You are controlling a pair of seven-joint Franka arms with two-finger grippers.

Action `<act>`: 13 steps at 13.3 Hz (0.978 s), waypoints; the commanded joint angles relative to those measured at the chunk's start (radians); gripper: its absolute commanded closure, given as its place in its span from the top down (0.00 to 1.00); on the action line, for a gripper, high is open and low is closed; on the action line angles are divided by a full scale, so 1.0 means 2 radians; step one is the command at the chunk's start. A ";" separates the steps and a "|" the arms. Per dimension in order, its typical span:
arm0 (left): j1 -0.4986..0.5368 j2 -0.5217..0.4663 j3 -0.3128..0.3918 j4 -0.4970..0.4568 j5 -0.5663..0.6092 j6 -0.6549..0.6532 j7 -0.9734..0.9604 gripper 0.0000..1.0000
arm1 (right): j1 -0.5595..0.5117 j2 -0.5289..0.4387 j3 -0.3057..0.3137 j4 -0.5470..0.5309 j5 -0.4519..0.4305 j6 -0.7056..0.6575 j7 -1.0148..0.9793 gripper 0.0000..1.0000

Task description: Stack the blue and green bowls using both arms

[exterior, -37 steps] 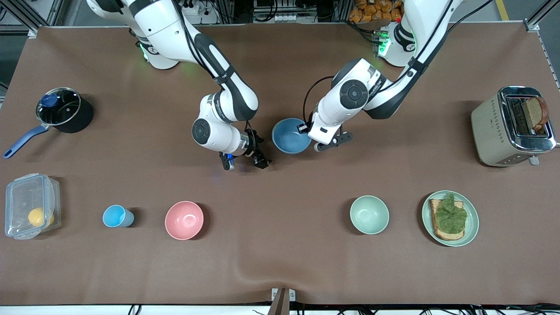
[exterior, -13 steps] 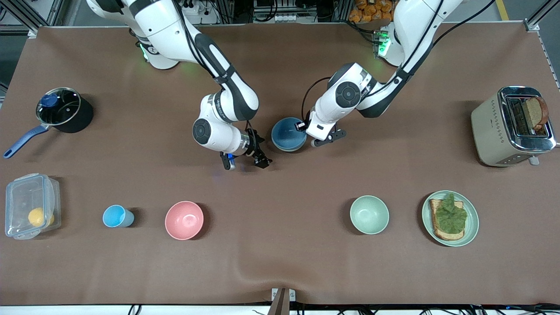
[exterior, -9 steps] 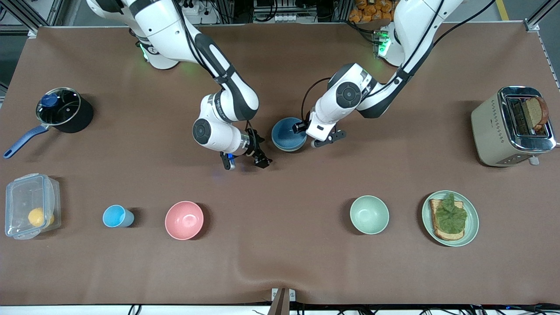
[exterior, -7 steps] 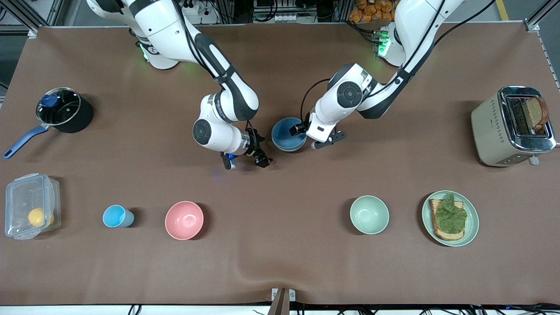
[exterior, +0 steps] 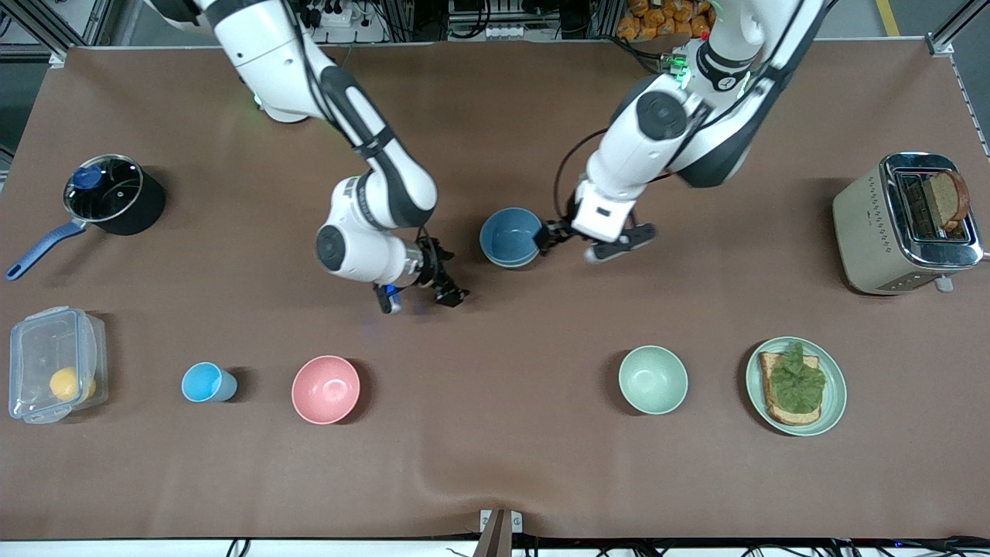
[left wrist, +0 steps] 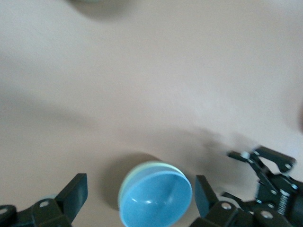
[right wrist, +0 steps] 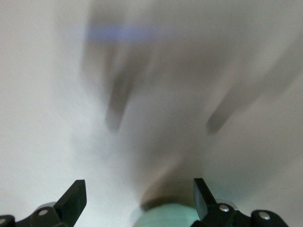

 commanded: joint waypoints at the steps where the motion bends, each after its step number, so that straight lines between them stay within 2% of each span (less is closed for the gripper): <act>1: 0.030 -0.015 0.000 0.079 0.041 -0.125 0.002 1.00 | -0.028 -0.009 -0.011 0.003 -0.049 -0.027 -0.011 1.00; 3: 0.057 -0.020 0.000 0.136 0.050 -0.208 0.056 1.00 | -0.044 -0.010 -0.036 0.030 -0.081 -0.089 -0.011 1.00; 5: 0.089 -0.025 0.000 0.187 0.050 -0.270 0.121 1.00 | -0.046 -0.017 -0.079 0.067 -0.123 -0.171 -0.016 1.00; 8: 0.132 -0.029 -0.002 0.225 0.044 -0.309 0.167 1.00 | -0.050 -0.020 -0.144 0.131 -0.143 -0.286 -0.076 1.00; 9: 0.141 -0.030 -0.002 0.234 0.043 -0.319 0.179 1.00 | -0.050 -0.030 -0.164 0.136 -0.151 -0.302 -0.116 1.00; 11: 0.150 -0.029 0.001 0.258 0.037 -0.338 0.213 1.00 | -0.082 -0.059 -0.169 0.136 -0.180 -0.307 -0.185 1.00; 12: 0.127 -0.032 0.029 0.259 0.031 -0.349 0.238 1.00 | -0.097 -0.073 -0.168 0.136 -0.203 -0.307 -0.196 1.00; 13: 0.077 -0.041 0.099 0.260 0.027 -0.355 0.250 1.00 | -0.112 -0.088 -0.168 0.135 -0.224 -0.307 -0.207 1.00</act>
